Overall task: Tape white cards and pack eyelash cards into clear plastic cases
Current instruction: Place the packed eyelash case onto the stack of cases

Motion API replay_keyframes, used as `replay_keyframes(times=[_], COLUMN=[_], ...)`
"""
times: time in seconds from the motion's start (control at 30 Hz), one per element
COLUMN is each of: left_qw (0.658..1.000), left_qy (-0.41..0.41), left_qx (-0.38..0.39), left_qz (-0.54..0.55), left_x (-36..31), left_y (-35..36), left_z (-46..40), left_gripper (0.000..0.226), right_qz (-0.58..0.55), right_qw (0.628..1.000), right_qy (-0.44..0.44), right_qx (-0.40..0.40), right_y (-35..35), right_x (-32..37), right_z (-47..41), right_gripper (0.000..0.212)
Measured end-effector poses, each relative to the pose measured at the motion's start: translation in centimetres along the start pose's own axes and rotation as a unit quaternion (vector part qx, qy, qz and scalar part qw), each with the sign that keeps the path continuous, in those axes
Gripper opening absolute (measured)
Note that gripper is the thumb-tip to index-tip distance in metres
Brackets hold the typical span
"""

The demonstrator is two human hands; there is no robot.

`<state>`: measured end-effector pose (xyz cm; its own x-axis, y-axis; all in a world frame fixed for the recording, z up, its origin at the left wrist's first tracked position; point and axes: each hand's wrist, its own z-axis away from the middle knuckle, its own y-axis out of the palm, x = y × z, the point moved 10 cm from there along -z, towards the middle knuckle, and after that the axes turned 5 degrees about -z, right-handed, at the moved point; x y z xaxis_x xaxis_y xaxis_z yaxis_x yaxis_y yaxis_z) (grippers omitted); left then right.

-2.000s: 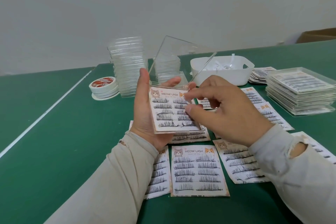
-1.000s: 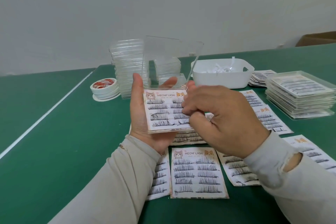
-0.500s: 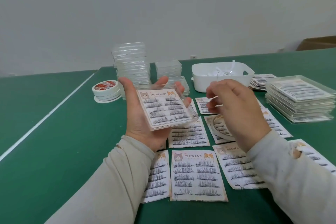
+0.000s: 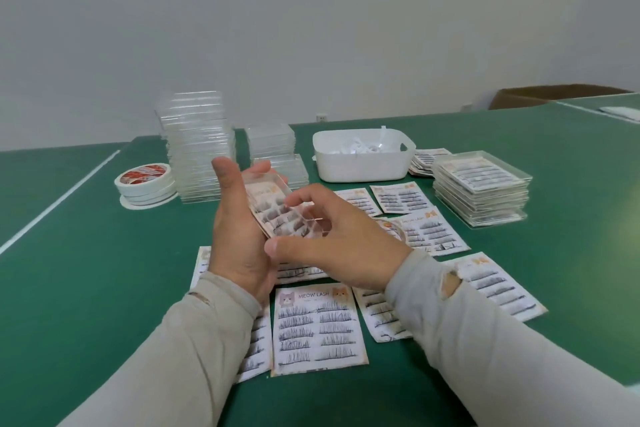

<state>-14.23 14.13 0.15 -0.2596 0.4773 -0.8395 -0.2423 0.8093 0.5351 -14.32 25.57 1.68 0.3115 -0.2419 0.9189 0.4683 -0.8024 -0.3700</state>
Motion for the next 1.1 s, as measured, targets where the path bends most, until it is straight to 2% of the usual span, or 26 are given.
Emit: replay_keyframes(times=[0.07, 0.13, 0.23, 0.33, 0.4, 0.53, 0.8, 0.93, 1.03, 1.1], left_qw=[1.0, 0.999, 0.993, 0.988, 0.985, 0.98, 0.977, 0.977, 0.978, 0.979], left_qy=[-0.012, -0.017, 0.029, 0.05, 0.049, 0.056, 0.061, 0.064, 0.062, 0.061], left_qx=[0.01, 0.037, 0.041, 0.001, -0.013, -0.022, -0.037, -0.04, -0.043, -0.049], left_qz=[-0.018, -0.029, -0.106, -0.146, -0.167, -0.189, -0.199, -0.201, -0.197, -0.189], left_x=[0.2, 0.5, -0.1, -0.6, -0.6, -0.7, -1.1, -1.1, -1.1, -1.2], left_y=[0.4, 1.2, 1.2, 0.1, -0.4, -0.5, -0.6, -0.7, -0.8, -1.0], left_z=[0.2, 0.4, 0.3, -0.1, -0.2, 0.0, 0.1, 0.1, -0.1, -0.2], left_gripper=[0.08, 0.068, 0.05, 0.03, 0.026, 0.028, 0.024, 0.024, 0.024, 0.024], right_qz=[0.055, 0.139, 0.243, 0.326, 0.371, 0.392, 0.381, 0.377, 0.417, 0.442], right_qw=[0.997, 0.985, 0.959, 0.909, 0.867, 0.838, 0.851, 0.853, 0.835, 0.827], right_qy=[-0.012, -0.01, 0.016, 0.064, 0.128, 0.251, 0.277, 0.29, 0.259, 0.166], right_qx=[-0.048, -0.098, -0.145, -0.251, -0.307, -0.286, -0.233, -0.215, -0.248, -0.306], right_y=[-0.7, -2.6, -7.9, -16.7, -22.1, -26.4, -26.3, -25.9, -25.3, -24.1], right_x=[0.4, 1.0, 1.7, 2.0, 1.1, -2.4, -5.0, -5.3, -3.6, -0.8], right_z=[0.5, 1.2, 2.4, 3.8, 4.7, 5.0, 4.1, 4.4, 4.8, 4.6], right_gripper=[0.054, 0.061, 0.065, 0.056, 0.058, 0.065, 0.069, 0.079, 0.095, 0.088])
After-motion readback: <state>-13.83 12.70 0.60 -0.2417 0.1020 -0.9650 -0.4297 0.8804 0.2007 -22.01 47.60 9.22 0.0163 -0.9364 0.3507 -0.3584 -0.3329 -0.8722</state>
